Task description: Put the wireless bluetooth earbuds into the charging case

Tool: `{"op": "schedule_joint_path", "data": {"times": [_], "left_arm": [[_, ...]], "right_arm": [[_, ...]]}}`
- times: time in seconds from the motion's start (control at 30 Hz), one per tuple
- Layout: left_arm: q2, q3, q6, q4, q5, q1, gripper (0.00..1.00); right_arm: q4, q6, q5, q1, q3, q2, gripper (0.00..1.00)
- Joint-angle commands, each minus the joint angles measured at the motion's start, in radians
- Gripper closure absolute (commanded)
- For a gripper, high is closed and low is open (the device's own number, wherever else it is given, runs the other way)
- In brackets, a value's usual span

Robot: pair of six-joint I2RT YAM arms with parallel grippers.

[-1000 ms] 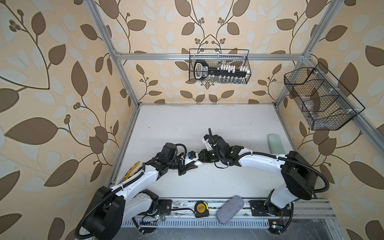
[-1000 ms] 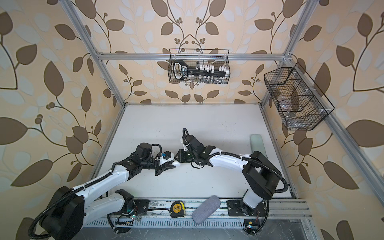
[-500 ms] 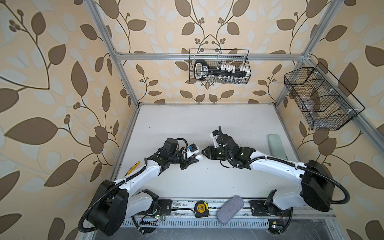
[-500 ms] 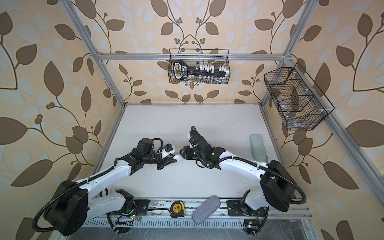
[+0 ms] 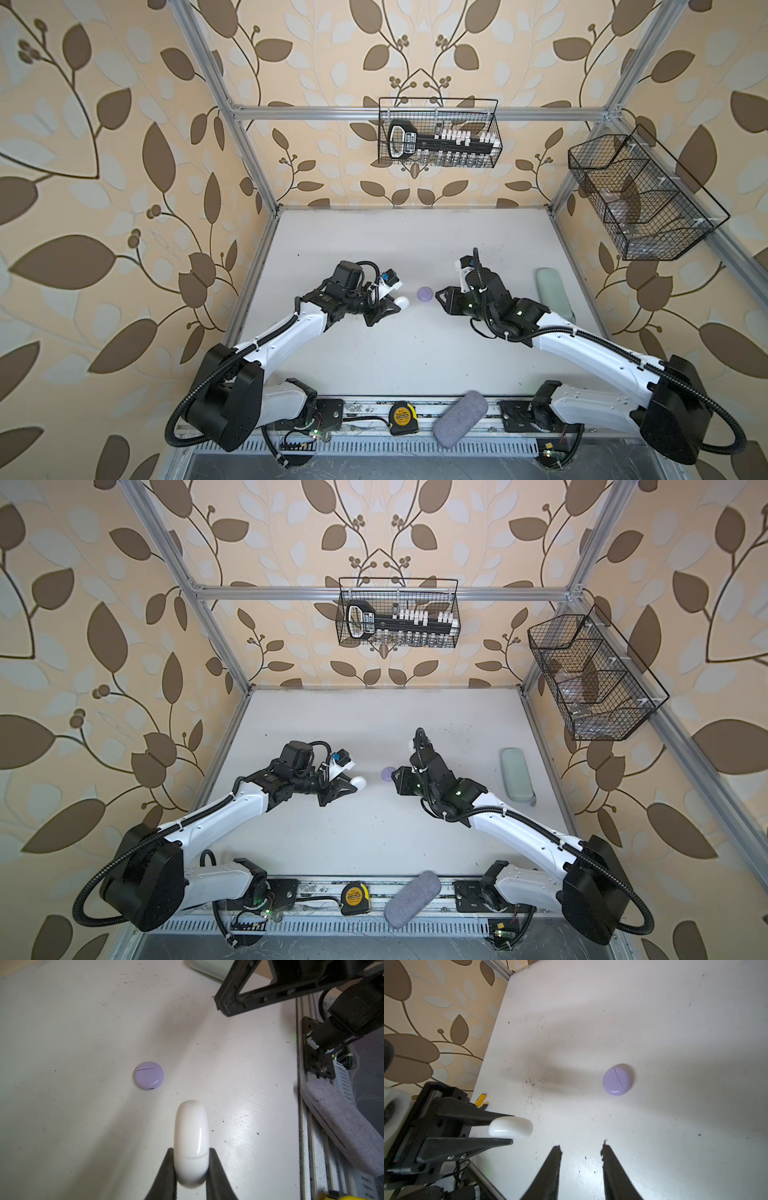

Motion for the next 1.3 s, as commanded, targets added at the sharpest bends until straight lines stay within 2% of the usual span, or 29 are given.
{"op": "schedule_joint_path", "data": {"times": [0.0, 0.1, 0.3, 0.47, 0.9, 1.27], "left_arm": [[0.021, 0.067, -0.022, -0.073, 0.004, 0.003, 0.98], [0.040, 0.085, -0.038, -0.090, -0.015, 0.003, 0.98], [0.085, 0.146, -0.037, -0.181, -0.079, 0.003, 0.98], [0.118, 0.176, -0.036, -0.236, -0.072, 0.003, 0.97], [0.347, 0.328, -0.039, -0.404, -0.022, 0.003, 0.94], [0.474, 0.416, -0.053, -0.457, -0.006, 0.003, 0.96]], "right_arm": [[-0.021, -0.061, 0.084, -0.002, -0.026, -0.032, 0.64], [0.007, -0.096, 0.122, -0.003, -0.053, -0.056, 0.59], [0.076, -0.144, 0.223, 0.004, -0.117, -0.058, 0.28], [0.120, -0.135, 0.386, 0.034, -0.158, -0.036, 0.15], [0.264, -0.146, 0.581, 0.112, -0.273, -0.067, 0.11], [0.304, -0.122, 0.506, 0.049, -0.322, -0.095, 0.12]]}}
